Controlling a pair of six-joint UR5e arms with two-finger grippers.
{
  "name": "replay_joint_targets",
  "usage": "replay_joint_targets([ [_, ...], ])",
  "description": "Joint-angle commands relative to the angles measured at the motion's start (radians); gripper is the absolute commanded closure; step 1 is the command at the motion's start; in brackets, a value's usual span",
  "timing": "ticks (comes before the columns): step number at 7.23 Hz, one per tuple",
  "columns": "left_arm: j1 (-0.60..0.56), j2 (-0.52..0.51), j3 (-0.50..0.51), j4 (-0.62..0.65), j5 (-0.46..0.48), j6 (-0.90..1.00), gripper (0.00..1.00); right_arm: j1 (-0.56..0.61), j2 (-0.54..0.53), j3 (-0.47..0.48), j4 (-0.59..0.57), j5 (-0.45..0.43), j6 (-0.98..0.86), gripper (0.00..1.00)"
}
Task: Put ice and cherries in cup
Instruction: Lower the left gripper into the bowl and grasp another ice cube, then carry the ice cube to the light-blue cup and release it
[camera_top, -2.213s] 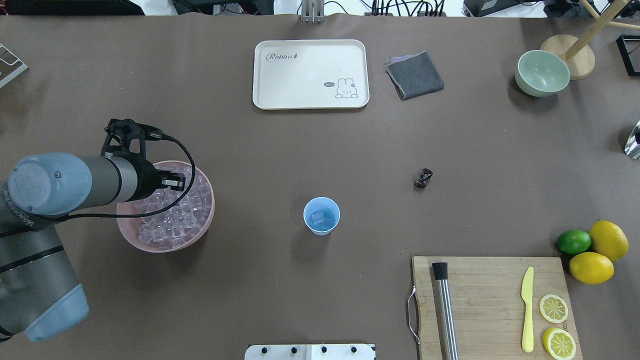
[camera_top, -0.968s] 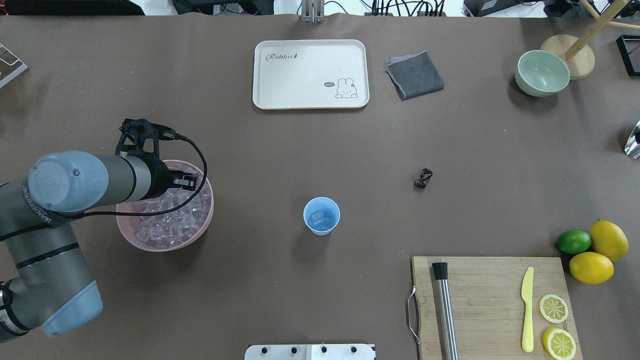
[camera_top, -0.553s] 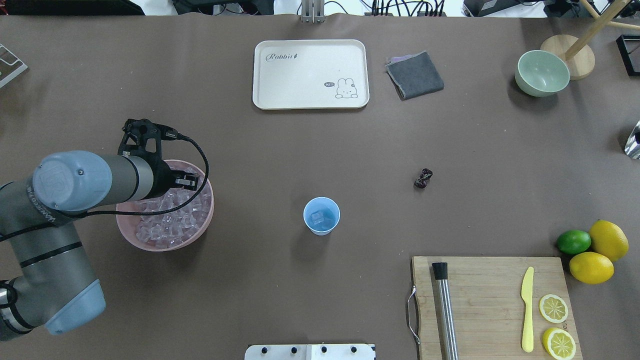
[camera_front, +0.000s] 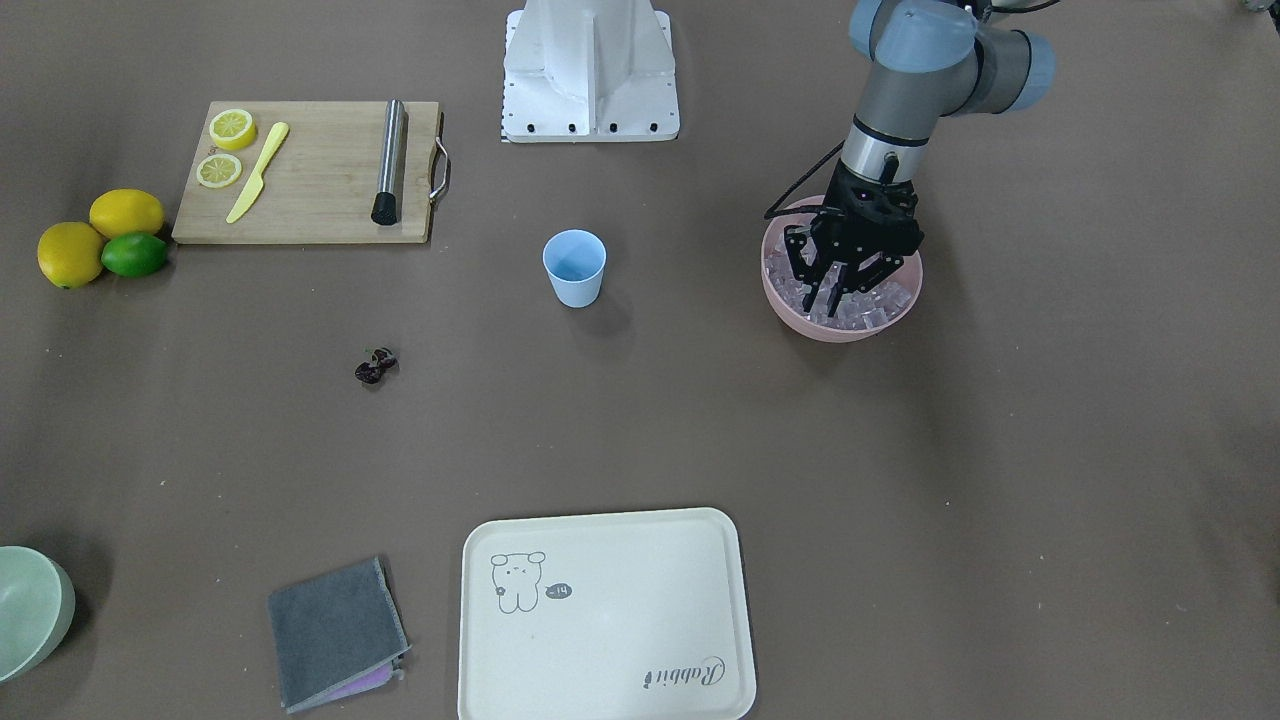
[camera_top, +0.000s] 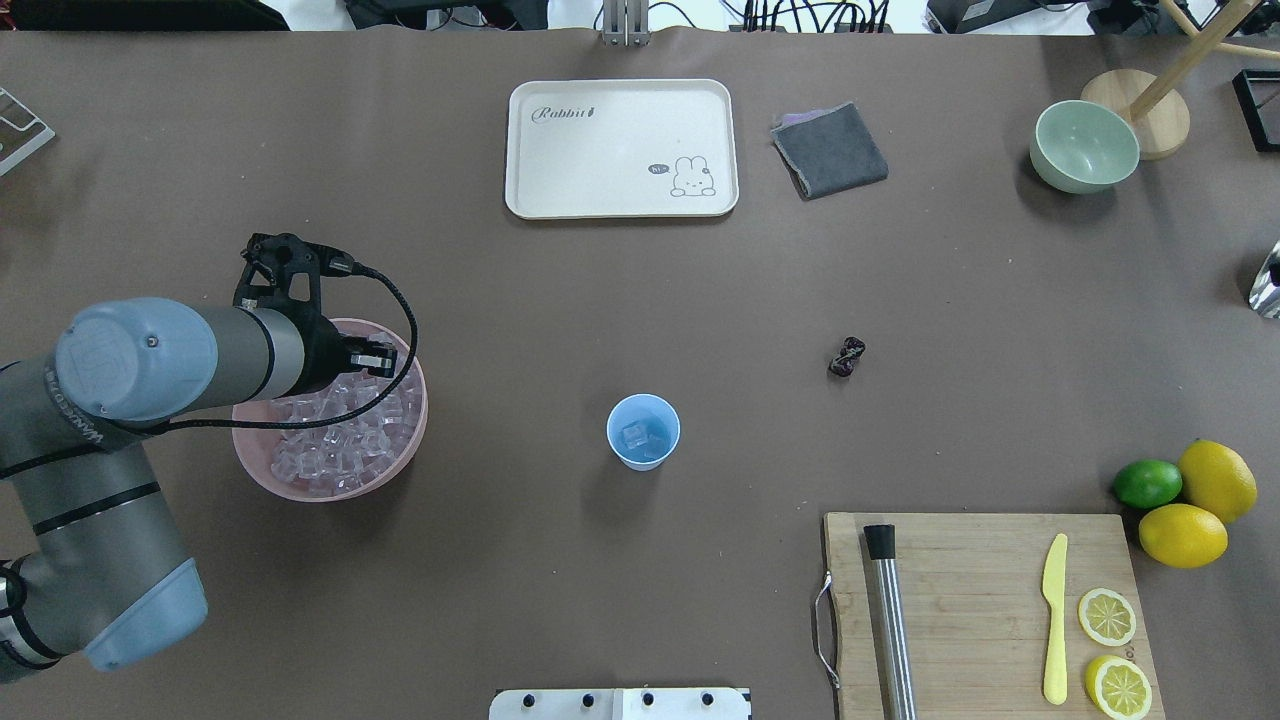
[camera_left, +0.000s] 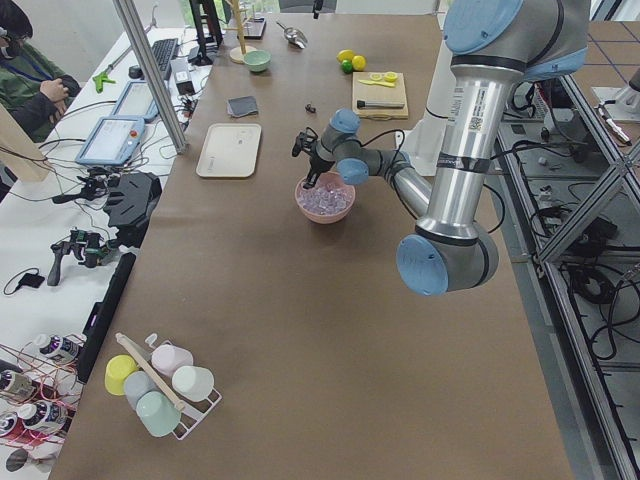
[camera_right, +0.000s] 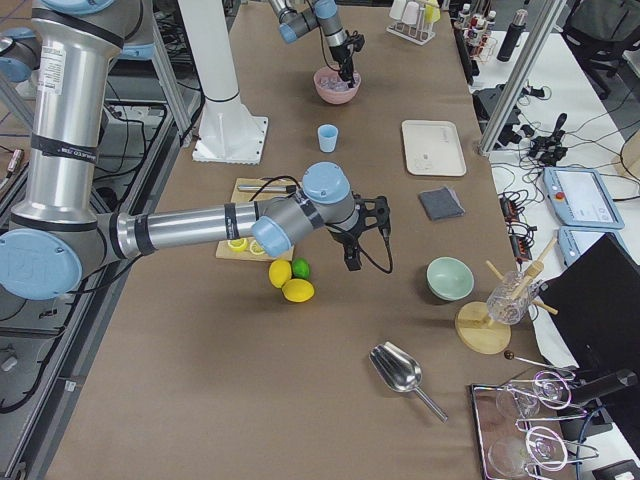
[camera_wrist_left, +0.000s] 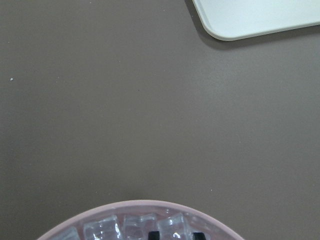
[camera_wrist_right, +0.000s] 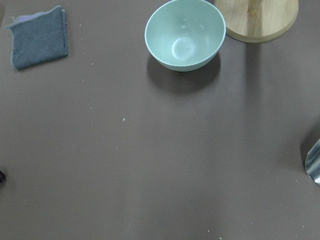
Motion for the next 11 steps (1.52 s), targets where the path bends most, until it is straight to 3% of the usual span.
replay_joint_targets([
  [1,-0.037,0.009,-0.053,0.000,-0.077,-0.001,1.00,0.000,0.000,0.001,0.000,0.001,0.003,0.00],
  [3,-0.030,-0.054,-0.055,-0.001,-0.087,-0.079,1.00,0.000,0.000,0.001,0.000,0.000,0.004,0.00],
  [5,0.022,-0.190,-0.006,-0.003,-0.070,-0.274,1.00,0.000,0.000,0.003,0.000,0.000,0.004,0.00],
  [7,0.166,-0.301,0.051,-0.003,0.128,-0.430,1.00,0.000,0.002,0.003,0.000,0.000,0.003,0.00],
  [10,0.287,-0.410,0.129,-0.003,0.288,-0.533,1.00,0.000,0.003,0.003,0.002,0.000,0.001,0.00],
  [11,0.295,-0.416,0.137,-0.004,0.303,-0.533,1.00,0.000,0.003,0.003,0.000,-0.002,0.000,0.00],
])
